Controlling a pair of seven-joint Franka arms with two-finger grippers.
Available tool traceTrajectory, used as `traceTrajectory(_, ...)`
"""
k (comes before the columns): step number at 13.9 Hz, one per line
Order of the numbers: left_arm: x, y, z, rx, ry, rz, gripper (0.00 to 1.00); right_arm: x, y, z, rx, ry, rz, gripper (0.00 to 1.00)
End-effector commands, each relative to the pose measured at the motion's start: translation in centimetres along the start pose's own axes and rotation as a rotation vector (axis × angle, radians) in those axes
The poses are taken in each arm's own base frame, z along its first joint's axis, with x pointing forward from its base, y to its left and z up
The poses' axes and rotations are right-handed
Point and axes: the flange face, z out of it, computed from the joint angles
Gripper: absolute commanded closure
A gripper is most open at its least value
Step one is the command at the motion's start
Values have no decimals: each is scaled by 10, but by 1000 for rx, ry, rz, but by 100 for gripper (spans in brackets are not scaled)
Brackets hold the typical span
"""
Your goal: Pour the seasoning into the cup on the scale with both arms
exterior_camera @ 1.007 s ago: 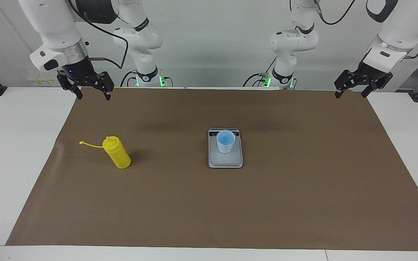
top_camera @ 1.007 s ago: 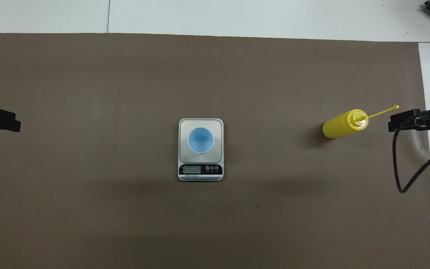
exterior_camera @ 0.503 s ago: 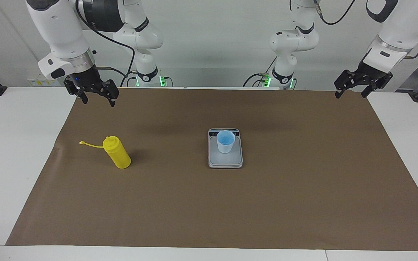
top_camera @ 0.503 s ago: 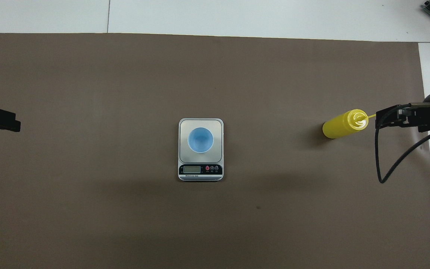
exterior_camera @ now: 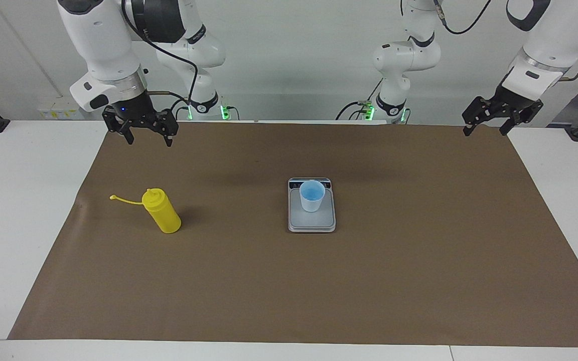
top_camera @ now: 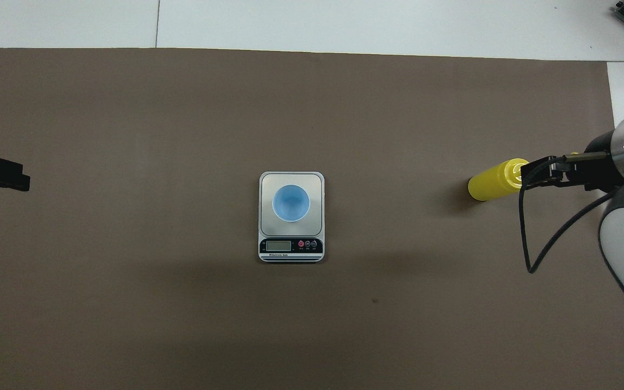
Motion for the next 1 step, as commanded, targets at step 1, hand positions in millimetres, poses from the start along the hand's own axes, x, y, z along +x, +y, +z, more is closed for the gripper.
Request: traceTrajectory(1,-9,-1,0,12,-8,-12,0,-5,1,1,2,-3,12,0)
